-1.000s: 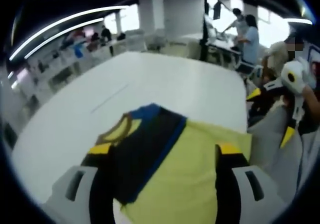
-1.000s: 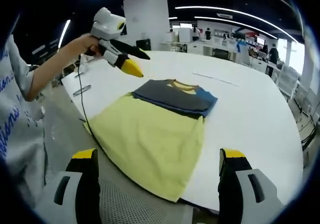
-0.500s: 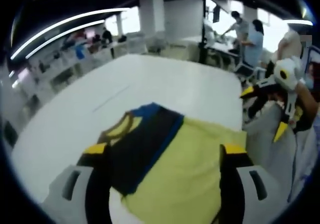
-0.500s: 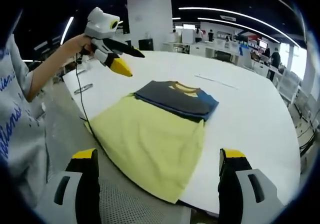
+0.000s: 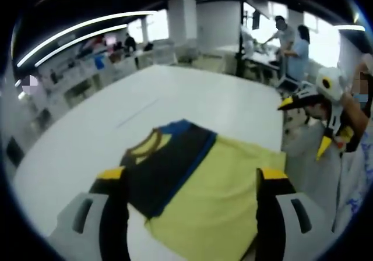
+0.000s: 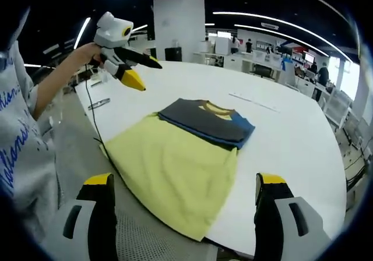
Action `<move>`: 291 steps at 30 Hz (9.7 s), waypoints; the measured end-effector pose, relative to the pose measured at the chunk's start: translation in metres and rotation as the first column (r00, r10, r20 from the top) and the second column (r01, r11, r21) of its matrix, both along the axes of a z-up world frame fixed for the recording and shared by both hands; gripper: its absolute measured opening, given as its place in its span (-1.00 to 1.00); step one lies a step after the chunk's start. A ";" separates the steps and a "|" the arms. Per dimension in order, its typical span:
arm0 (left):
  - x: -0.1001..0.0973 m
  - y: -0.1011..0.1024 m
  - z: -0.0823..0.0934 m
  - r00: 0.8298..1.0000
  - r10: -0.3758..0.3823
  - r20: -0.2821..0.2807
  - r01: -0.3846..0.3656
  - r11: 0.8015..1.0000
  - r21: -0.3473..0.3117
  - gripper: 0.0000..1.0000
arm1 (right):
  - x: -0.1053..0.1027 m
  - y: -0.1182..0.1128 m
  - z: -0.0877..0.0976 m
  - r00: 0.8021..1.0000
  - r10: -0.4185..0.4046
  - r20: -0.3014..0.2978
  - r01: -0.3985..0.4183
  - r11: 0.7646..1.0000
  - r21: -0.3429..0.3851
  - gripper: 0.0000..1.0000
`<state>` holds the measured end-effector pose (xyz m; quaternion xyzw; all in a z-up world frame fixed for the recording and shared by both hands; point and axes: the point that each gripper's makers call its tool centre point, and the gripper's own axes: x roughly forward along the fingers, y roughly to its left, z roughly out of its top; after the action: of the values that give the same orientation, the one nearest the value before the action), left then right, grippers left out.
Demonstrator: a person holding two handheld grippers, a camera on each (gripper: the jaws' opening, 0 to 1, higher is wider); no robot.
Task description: Fold the garment on the visible template until the final outline fits inside the template.
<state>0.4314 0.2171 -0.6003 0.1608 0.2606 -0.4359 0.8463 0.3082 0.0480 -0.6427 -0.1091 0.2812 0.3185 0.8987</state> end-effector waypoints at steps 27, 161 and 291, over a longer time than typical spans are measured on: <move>-0.033 0.036 0.007 0.999 0.035 0.009 -0.035 0.999 0.012 0.77 | 0.002 -0.001 0.015 0.999 0.022 0.030 -0.021 1.000 -0.023 0.99; -0.141 0.120 -0.181 0.812 0.297 -0.501 -0.182 0.947 0.266 -0.76 | -0.023 -0.038 -0.070 0.969 -0.004 -0.248 -0.060 0.966 -0.250 0.47; -0.163 0.129 -0.085 0.879 0.222 -0.422 -0.137 0.965 0.223 -1.00 | -0.034 -0.049 -0.010 0.975 -0.010 -0.223 0.007 1.000 -0.017 -0.95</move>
<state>0.2682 0.3464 -0.6854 0.1108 0.4998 -0.3540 0.7827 0.2742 -0.0007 -0.6526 -0.0788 0.3831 0.3226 0.8620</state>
